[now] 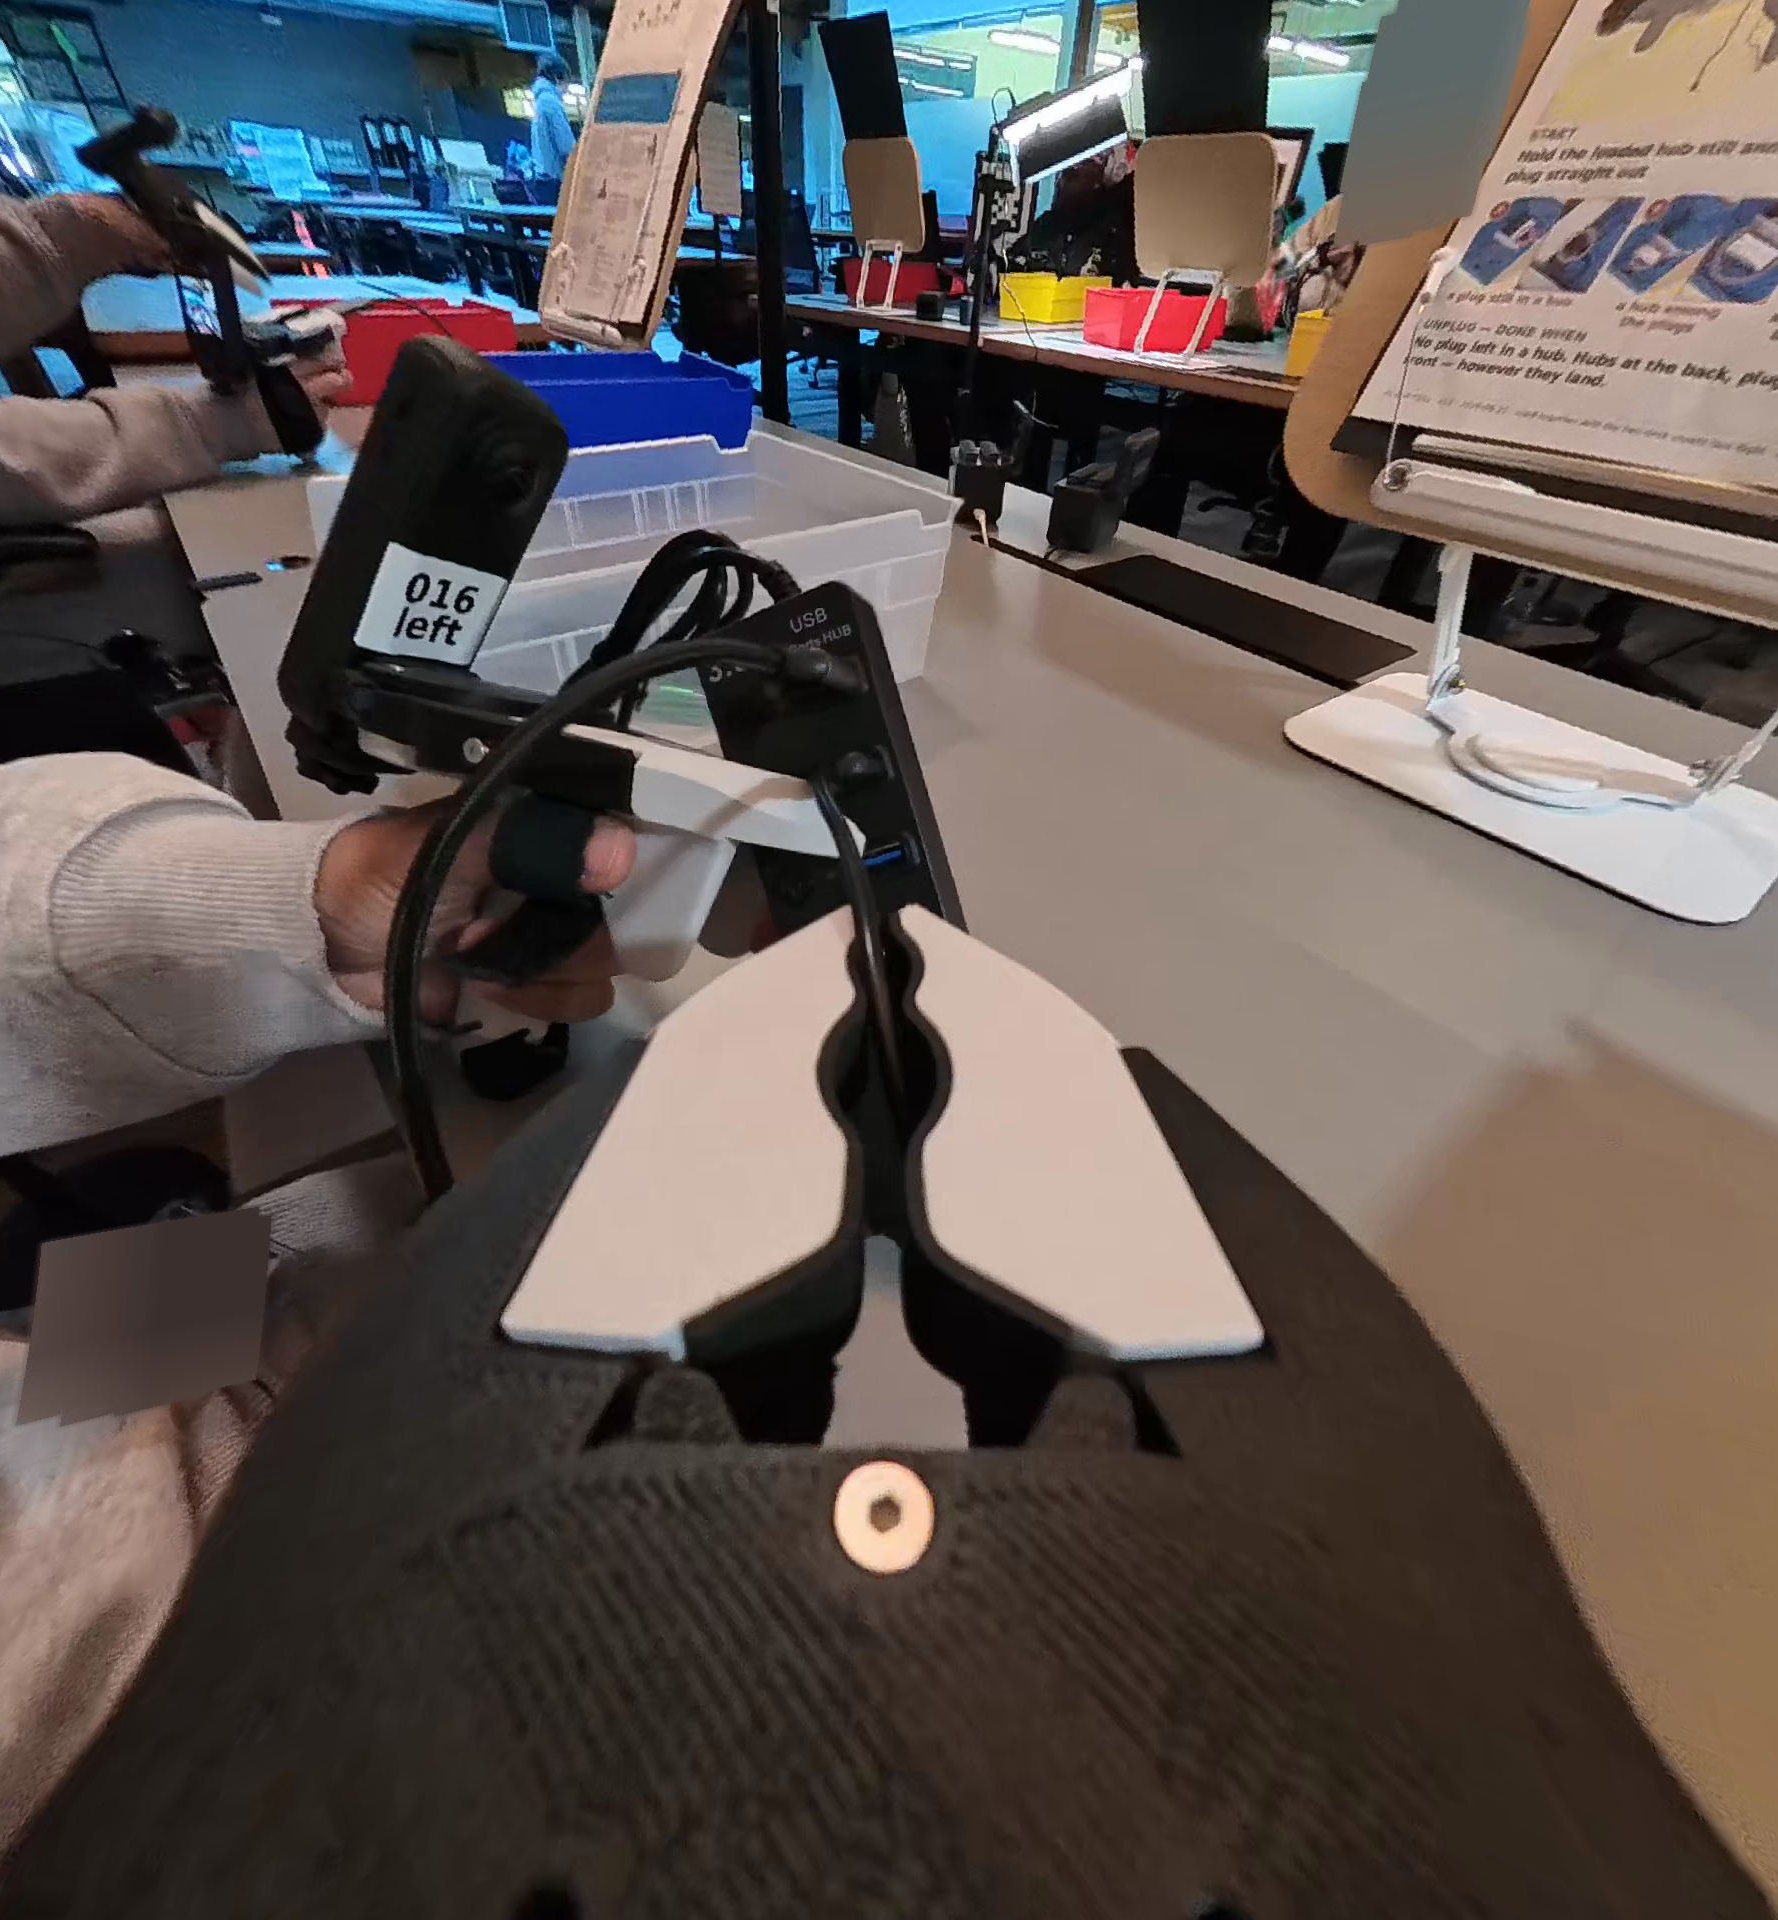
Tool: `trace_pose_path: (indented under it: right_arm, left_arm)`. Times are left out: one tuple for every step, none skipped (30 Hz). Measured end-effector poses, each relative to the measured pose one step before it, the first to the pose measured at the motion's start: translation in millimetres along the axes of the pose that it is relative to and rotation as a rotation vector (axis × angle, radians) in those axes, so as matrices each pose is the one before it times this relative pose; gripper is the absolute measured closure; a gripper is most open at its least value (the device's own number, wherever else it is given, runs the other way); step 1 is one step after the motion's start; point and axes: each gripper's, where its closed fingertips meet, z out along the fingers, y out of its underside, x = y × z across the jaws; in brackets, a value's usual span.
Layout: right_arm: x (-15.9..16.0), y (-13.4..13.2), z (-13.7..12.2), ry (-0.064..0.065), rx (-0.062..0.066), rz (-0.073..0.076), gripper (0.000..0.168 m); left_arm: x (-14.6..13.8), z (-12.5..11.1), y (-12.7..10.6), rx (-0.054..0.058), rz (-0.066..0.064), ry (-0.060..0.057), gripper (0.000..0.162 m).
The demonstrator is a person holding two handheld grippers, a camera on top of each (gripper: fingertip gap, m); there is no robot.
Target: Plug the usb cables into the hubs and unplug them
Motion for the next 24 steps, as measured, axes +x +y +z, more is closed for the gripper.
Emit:
trace_pose_path:
  right_arm:
    - [0.45,-0.19,0.21,-0.0048,0.0037,0.0139,0.168]
    - [0.36,0.01,0.45,-0.0049,0.0031,0.0126,0.168]
    - [-0.05,0.03,0.69,-0.0054,0.0032,0.0111,0.168]
    - [0.03,0.18,1.02,-0.0041,0.0022,0.0097,0.165]
    - [0.57,-0.16,1.18,-0.0006,0.0023,0.0074,0.159]
    - [1.15,-0.81,0.87,0.0015,0.0047,0.0038,0.154]
    - [1.47,-1.76,0.61,0.0013,0.0070,0.0022,0.152]
    - [1.58,-2.58,0.50,0.0003,0.0088,0.0038,0.150]
    - [1.88,-3.43,0.42,-0.0003,0.0115,0.0067,0.149]
    - [2.38,-4.11,0.53,0.0003,0.0134,0.0095,0.147]
    - [2.54,-4.50,0.72,0.0004,0.0144,0.0118,0.146]
    - [2.65,-4.73,1.02,0.0002,0.0139,0.0128,0.145]
    - [2.61,-4.62,1.18,0.0002,0.0135,0.0127,0.145]
    - [2.09,-4.56,1.42,-0.0016,0.0128,0.0117,0.145]
    - [1.12,-4.35,1.96,-0.0043,0.0112,0.0087,0.144]
    - [0.33,-3.89,2.44,-0.0059,0.0083,0.0026,0.144]
    - [-0.46,-3.78,3.29,-0.0056,0.0052,-0.0050,0.144]
    - [-1.12,-4.01,4.02,-0.0063,0.0039,-0.0113,0.144]
    - [-2.18,-4.38,4.90,-0.0090,0.0034,-0.0142,0.144]
    - [-3.06,-4.84,5.71,-0.0124,0.0032,-0.0143,0.145]
    - [-3.74,-5.24,6.48,-0.0157,0.0040,-0.0139,0.145]
    - [-4.45,-5.43,7.34,-0.0188,0.0047,-0.0130,0.145]
    - [-4.92,-4.73,8.05,-0.0217,0.0009,-0.0104,0.146]
    - [-4.50,-2.73,8.73,-0.0187,-0.0093,-0.0087,0.147]
  left_arm:
    - [-0.10,-0.41,0.19,-0.0017,-0.0008,-0.0007,0.135]
    - [-0.18,-0.31,0.37,-0.0028,-0.0030,0.0000,0.136]
    - [-0.57,-0.52,0.21,-0.0034,-0.0022,-0.0022,0.136]
    - [-1.24,-0.81,-0.49,0.0023,-0.0002,-0.0081,0.135]
    - [-1.64,-1.21,-0.78,0.0052,-0.0021,-0.0084,0.135]
    - [-1.60,-1.24,-0.79,0.0047,-0.0052,-0.0072,0.136]
    - [-1.88,-1.54,-0.78,0.0052,-0.0064,-0.0076,0.136]
    - [-1.91,-1.81,-0.68,0.0061,-0.0070,-0.0079,0.136]
    - [-1.34,-1.97,-0.52,0.0055,-0.0068,-0.0062,0.136]
    - [-1.06,-2.17,-0.48,0.0045,-0.0035,-0.0059,0.136]
    - [-0.73,-2.30,-0.49,0.0047,0.0008,-0.0070,0.136]
    - [-0.38,-2.38,-0.51,0.0047,0.0036,-0.0071,0.136]
    - [-0.04,-2.60,-0.38,0.0050,0.0029,-0.0070,0.136]
    - [0.50,-2.81,-0.25,0.0049,0.0011,-0.0052,0.136]
    - [1.04,-2.78,0.16,0.0043,-0.0002,-0.0033,0.136]
    - [1.05,-3.01,0.24,0.0047,-0.0010,-0.0039,0.136]
    - [0.72,-3.34,0.56,0.0055,-0.0019,-0.0063,0.136]
    - [0.74,-3.52,0.53,0.0052,-0.0022,-0.0069,0.136]
    - [0.34,-3.81,0.45,0.0052,-0.0006,-0.0081,0.136]
    - [0.07,-3.94,0.33,0.0056,0.0004,-0.0101,0.136]
    - [-0.36,-4.15,-0.11,0.0064,0.0000,-0.0107,0.136]
    - [-0.33,-4.16,-0.30,0.0071,-0.0011,-0.0099,0.136]
    - [-0.89,-3.97,-0.36,0.0069,-0.0018,-0.0104,0.136]
    - [-1.66,-3.96,-0.05,0.0059,-0.0031,-0.0120,0.136]
